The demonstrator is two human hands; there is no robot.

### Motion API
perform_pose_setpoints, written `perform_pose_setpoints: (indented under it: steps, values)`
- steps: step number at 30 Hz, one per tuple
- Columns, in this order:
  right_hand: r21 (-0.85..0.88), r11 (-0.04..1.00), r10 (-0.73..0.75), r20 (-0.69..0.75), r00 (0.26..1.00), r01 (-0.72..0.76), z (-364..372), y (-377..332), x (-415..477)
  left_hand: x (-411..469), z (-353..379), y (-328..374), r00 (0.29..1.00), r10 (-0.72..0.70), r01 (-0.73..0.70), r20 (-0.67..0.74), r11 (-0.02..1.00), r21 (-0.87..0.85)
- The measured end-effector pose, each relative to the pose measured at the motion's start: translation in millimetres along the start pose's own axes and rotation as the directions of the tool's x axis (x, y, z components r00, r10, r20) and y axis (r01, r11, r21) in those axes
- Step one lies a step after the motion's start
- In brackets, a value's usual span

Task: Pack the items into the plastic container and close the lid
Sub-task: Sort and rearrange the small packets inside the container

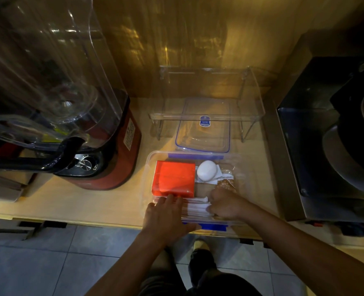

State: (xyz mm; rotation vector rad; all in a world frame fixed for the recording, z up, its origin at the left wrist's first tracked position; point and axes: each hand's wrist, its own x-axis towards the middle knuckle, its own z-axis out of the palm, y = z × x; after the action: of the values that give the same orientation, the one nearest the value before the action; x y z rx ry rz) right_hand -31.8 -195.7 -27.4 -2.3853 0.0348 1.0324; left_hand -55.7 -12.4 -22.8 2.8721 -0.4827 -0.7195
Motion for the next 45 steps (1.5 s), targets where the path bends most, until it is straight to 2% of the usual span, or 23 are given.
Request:
perform_pose_setpoints:
  steps: [2,5,7,9,11,13,15,18,21,23,26,29,31,33,35,38,42,45]
  values:
    - [0.044,0.999,-0.009,0.022,1.000,0.008,1.1,-0.8,1.2,0.0,-1.2,0.6,1.000,0.009,-0.009,0.008,1.000,-0.006]
    - [0.071,0.996,-0.041,-0.075,0.996,0.047,1.1,2.4,0.5,-1.4,-3.8,2.4,0.998,0.063,-0.063,-0.015,0.998,0.003]
    - [-0.106,0.991,-0.099,-0.231,0.968,0.076,-2.5,5.2,-4.6,-1.5,-7.8,5.7,0.993,0.120,-0.120,-0.018,0.993,-0.009]
    - [-0.373,0.927,-0.198,-0.386,0.901,0.044,-6.6,7.2,-8.5,0.3,-14.2,13.0,0.983,0.183,-0.183,-0.001,0.981,-0.060]
    - [-0.501,0.865,-0.225,-0.435,0.872,-0.026,-10.2,5.8,-8.7,3.6,-21.3,23.4,0.973,0.229,-0.229,-0.018,0.962,-0.150]
    - [-0.542,0.837,-0.197,-0.434,0.879,-0.081,-12.9,4.2,-4.6,8.0,-26.0,32.4,0.964,0.263,-0.265,-0.029,0.951,-0.162]
    - [-0.573,0.813,-0.167,-0.403,0.900,-0.106,-13.7,4.4,0.0,12.2,-27.3,36.3,0.962,0.272,-0.263,0.020,0.946,-0.191]
    - [-0.620,0.781,-0.147,-0.303,0.942,-0.077,-12.2,5.8,5.1,17.2,-25.4,34.5,0.943,0.319,-0.283,0.094,0.918,-0.278]
    - [-0.625,0.780,-0.159,-0.252,0.954,-0.035,-11.9,5.5,6.9,18.6,-22.6,29.2,0.929,0.356,-0.305,0.098,0.889,-0.340]
    - [-0.572,0.820,-0.144,-0.248,0.958,-0.024,-14.0,5.7,5.4,19.8,-21.3,26.0,0.924,0.366,-0.305,0.108,0.878,-0.370]
    - [-0.383,0.923,-0.145,-0.256,0.956,0.038,-22.6,5.6,0.8,23.0,-23.1,22.9,0.934,0.349,-0.275,0.076,0.838,-0.471]
    - [-0.054,0.988,-0.152,-0.307,0.940,0.143,-35.8,2.3,-4.7,26.3,-29.2,21.5,0.982,0.180,-0.179,-0.057,0.788,-0.589]
    - [0.287,0.941,-0.097,-0.283,0.954,0.181,-40.8,-2.9,-8.4,30.9,-30.7,22.9,0.992,0.039,-0.110,-0.124,0.759,-0.641]
    - [0.505,0.841,-0.083,-0.230,0.970,0.192,-42.2,-4.2,-11.7,34.2,-31.2,24.1,0.986,-0.093,-0.036,-0.137,0.689,-0.724]
    - [0.548,0.807,-0.114,-0.222,0.968,0.221,-41.6,-1.1,-12.9,36.2,-31.7,24.9,0.987,-0.115,-0.029,-0.115,0.572,-0.820]
    - [0.490,0.831,-0.171,-0.225,0.959,0.263,-38.4,5.6,-12.6,34.2,-33.3,24.8,0.987,-0.087,-0.079,-0.136,0.476,-0.876]
    - [0.441,0.858,-0.196,-0.198,0.961,0.265,-34.1,8.8,-8.8,33.7,-36.7,25.7,0.976,-0.145,-0.113,-0.163,0.304,-0.946]
    - [0.492,0.837,-0.179,-0.164,0.970,0.238,-34.8,7.7,-6.9,33.7,-38.3,26.7,0.976,-0.151,-0.122,-0.158,0.221,-0.968]
